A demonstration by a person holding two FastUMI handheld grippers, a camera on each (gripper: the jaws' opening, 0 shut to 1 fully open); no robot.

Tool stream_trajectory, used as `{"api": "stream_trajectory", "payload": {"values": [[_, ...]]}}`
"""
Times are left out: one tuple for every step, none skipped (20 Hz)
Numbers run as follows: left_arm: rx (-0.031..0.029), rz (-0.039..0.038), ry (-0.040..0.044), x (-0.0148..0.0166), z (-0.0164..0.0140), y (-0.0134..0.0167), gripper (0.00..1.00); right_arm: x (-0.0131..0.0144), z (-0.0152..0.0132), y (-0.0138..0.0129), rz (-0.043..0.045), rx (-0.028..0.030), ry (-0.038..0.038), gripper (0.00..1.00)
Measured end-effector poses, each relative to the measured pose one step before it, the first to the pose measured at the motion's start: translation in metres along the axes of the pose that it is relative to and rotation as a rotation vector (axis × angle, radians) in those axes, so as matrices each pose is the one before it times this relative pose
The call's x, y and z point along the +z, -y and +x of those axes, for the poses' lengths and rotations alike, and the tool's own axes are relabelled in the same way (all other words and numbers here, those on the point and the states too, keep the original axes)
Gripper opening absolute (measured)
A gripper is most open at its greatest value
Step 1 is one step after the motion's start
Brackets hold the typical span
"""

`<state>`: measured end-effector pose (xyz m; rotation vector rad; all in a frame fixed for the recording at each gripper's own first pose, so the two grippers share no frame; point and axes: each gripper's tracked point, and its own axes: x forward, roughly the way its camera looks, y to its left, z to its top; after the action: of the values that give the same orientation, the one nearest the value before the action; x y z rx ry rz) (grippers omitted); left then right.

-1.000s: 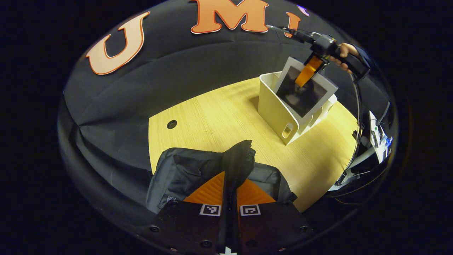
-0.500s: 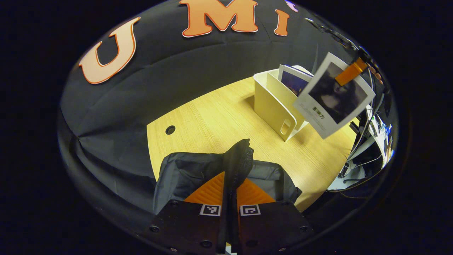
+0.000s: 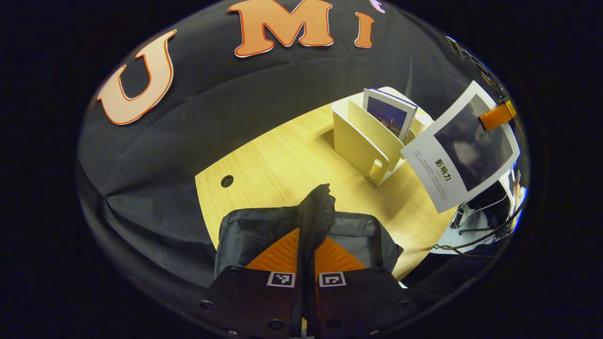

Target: Open the schoolbag, grab two books from the bookshelf and put them into the schoolbag.

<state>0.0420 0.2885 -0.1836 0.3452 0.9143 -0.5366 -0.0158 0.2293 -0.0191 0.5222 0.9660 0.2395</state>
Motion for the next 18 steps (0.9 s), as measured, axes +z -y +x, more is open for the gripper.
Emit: {"api": "stream_trajectory", "payload": {"values": [[0.00930,-0.00162,0.00244,0.00061,-0.00144,-0.00088,0.05,-0.00692,0.00435,-0.00360,0.03274,0.01340,0.00150,0.37],[0.00808,-0.00073,0.00868,0.00157,-0.00119,-0.00177,0.05,-0.00661,0.00363,-0.00576,0.01791,0.02482,0.00403,0.37],[-0.00139,-0.00278,0.00642,0.00088,-0.00101,0.00122,0.05,-0.00421,0.00585,-0.00512,0.01873,0.02483,0.00424,0.37],[-0.00449,-0.00373,0.00628,-0.00004,-0.00145,0.00159,0.05,-0.00638,0.00531,-0.00522,0.01895,0.02470,0.00528,0.37],[-0.00623,-0.00411,0.00352,0.00123,-0.00096,0.00073,0.05,-0.00182,0.00923,-0.00386,0.02174,0.02221,0.00879,0.37],[0.00038,-0.00694,0.00361,0.00131,-0.00274,-0.00109,0.05,-0.00516,0.00863,-0.00376,0.01764,0.02031,-0.00263,0.37],[-0.00181,-0.00127,0.00172,0.00029,-0.00155,-0.00075,0.05,-0.00540,0.01213,-0.00381,0.01356,0.02349,-0.00414,0.37],[0.00078,-0.00363,0.00330,0.00040,-0.00144,0.00013,0.05,-0.00622,0.01239,-0.00413,0.02304,0.02041,-0.00859,0.37],[-0.00102,-0.00145,0.00386,0.00025,-0.00004,-0.00056,0.05,-0.00747,0.01473,-0.00458,0.01837,0.02631,-0.01583,0.37],[0.00018,-0.00427,0.00344,0.00049,-0.00070,0.00119,0.05,-0.00831,0.01355,-0.00517,0.02335,0.02668,-0.01152,0.37],[0.00050,-0.00101,0.00299,0.00107,-0.00044,-0.00030,0.05,-0.00673,0.01574,-0.00275,0.02602,0.02590,-0.01375,0.37],[-0.00223,-0.00561,0.00345,-0.00089,0.00024,0.00153,0.05,-0.00510,0.01674,-0.00132,0.02763,0.02234,-0.00613,0.37],[-0.00428,-0.00931,0.00479,0.00139,-0.00051,0.00151,0.05,-0.00428,0.01557,-0.00012,0.02575,0.01834,-0.01045,0.37],[-0.00436,-0.00854,0.00363,0.00093,-0.00047,0.00116,0.04,-0.00647,0.01174,-0.00031,0.02245,0.01634,-0.00877,0.37],[-0.00070,-0.00719,0.00478,0.00157,0.00027,0.00063,0.04,-0.00318,0.01307,0.00151,0.01970,0.01218,-0.00322,0.37],[-0.00268,-0.00702,0.00362,-0.00091,-0.00070,0.00083,0.05,-0.00157,0.00984,0.00024,0.01659,0.01351,0.00584,0.37],[-0.00200,-0.00841,0.00494,0.00006,-0.00105,0.00119,0.05,0.00002,0.01123,-0.00099,0.01596,0.01062,0.00856,0.37],[-0.00271,-0.00920,0.00180,0.00028,0.00058,0.00092,0.05,-0.00039,0.01081,-0.00237,0.01322,0.00873,0.00830,0.37]]}}
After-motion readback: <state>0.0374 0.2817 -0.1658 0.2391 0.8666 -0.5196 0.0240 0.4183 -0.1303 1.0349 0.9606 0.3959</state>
